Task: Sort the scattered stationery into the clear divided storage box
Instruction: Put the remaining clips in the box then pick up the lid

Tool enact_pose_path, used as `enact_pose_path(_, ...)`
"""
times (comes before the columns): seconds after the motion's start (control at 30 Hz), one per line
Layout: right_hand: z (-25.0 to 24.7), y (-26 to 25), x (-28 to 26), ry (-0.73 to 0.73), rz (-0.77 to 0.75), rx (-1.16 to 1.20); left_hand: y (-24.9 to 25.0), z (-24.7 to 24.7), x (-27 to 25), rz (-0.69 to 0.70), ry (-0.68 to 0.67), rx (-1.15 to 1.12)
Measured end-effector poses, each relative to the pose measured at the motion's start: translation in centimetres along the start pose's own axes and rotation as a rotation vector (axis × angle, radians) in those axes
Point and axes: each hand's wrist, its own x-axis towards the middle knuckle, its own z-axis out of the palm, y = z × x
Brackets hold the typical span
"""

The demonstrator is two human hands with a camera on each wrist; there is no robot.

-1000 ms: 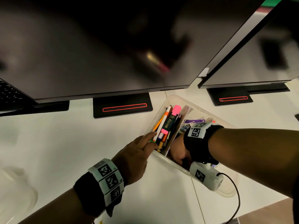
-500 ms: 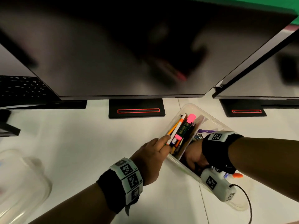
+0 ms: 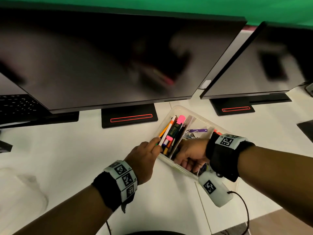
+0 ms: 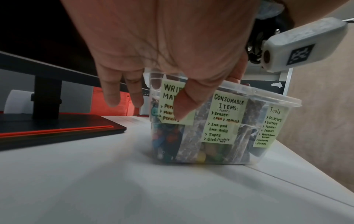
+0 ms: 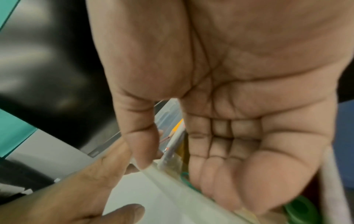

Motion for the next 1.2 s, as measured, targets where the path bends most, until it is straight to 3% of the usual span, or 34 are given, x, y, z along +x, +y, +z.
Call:
enact_pose_path(0.17,1.3,1.4,-1.4,0.21,-0.181,-0.037,0.3,-0.8,0.0,-0.015,-0.041,0.118)
enact_pose_path(0.3,1.3,1.2,-2.7,0.336,-0.219,-0.022,0.1,-1.3,-0.1,-0.006,-0.075,0.193)
enact_pose_path(0.43,-0.6,0.2,-3.0,0.687,-0.251,0.0,-0.7,-2.0,-0.9,-0.045,-0.094,0.214)
enact_pose_path(0.5,-1.6,-0.4,-2.4,0.767,-0.215,-0.001,-1.4,-2.5,-1.7,-0.078,-0.107,0.207)
enact_pose_path(0.67,-1.0,-3.5,0.0,0.733,-0.116,-0.239,-3.7,-3.5,-4.9,-0.184,-0.109,0.188)
enact_pose_path(0.8,1.0,-7.3,1.6,0.618,-0.174,-0.494,-6.1,-3.7,-8.6,-0.258,-0.117,0.166)
enact_pose_path(0.93,3.6,-10.2,1.8,0.576,-0.229,-0.545,-7.7,-3.5,-12.3,-0.28,-0.143,0.099)
enact_pose_path(1.03,5.3,-12.3,1.7,0.524,-0.262,-0.741,-9.0,-3.3,-14.5,-0.306,-0.194,-0.004)
enact_pose_path(1.1,6.4,-13.6,0.8,0.521,-0.293,-0.759,-9.7,-3.5,-15.6,-0.296,-0.151,-0.1)
enact_pose_path(1.2,8.2,-16.1,-0.4,0.581,-0.409,-0.753,-10.7,-4.4,-17.3,-0.291,0.085,-0.259)
